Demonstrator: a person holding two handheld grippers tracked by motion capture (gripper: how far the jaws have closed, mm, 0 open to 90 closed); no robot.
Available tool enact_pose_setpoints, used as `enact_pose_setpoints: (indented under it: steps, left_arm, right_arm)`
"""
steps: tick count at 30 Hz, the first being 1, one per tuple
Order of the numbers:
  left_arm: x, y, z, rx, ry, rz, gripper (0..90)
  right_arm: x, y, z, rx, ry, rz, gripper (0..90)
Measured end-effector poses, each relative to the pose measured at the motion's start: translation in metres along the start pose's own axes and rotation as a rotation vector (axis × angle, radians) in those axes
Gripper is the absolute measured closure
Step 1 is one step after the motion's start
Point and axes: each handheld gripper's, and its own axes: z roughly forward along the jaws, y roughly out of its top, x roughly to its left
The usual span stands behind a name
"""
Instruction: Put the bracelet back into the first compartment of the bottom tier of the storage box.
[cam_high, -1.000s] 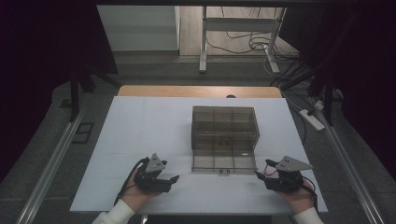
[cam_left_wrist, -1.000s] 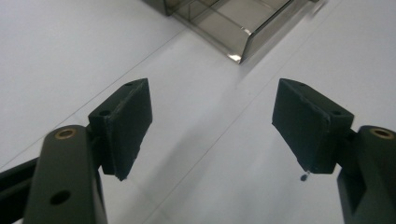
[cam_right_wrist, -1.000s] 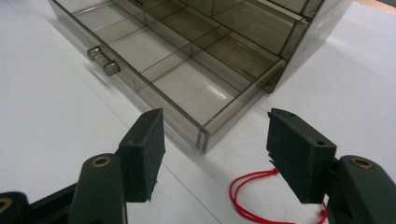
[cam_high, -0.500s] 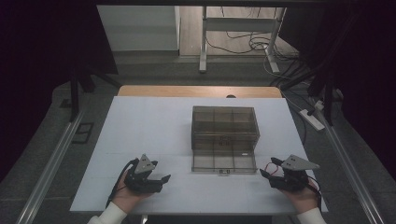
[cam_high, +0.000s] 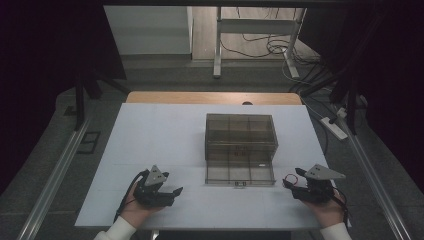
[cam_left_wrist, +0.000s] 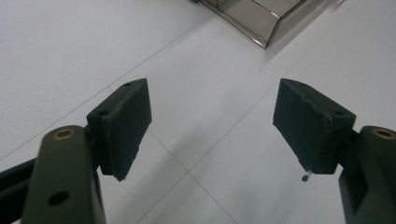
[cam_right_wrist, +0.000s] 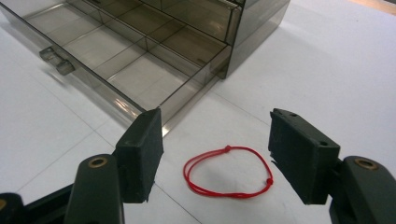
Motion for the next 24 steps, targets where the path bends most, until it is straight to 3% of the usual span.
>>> enact_pose_setpoints:
  steps: [10,19,24]
  left_arm:
    - [0.0,0.0,0.001,0.005,-0.003,-0.001,26.6]
    - [0.0,0.0,0.003,0.008,-0.006,0.002,26.5]
    - [-0.001,0.001,0.003,0.011,-0.006,0.005,26.5]
  right_arm:
    - [-0.006,0.0,0.0,0.013,-0.024,0.014,35.0]
    - [-0.015,0.001,0.003,0.044,-0.066,0.042,35.0]
    - [-0.022,0.001,0.007,0.081,-0.062,0.06,35.0]
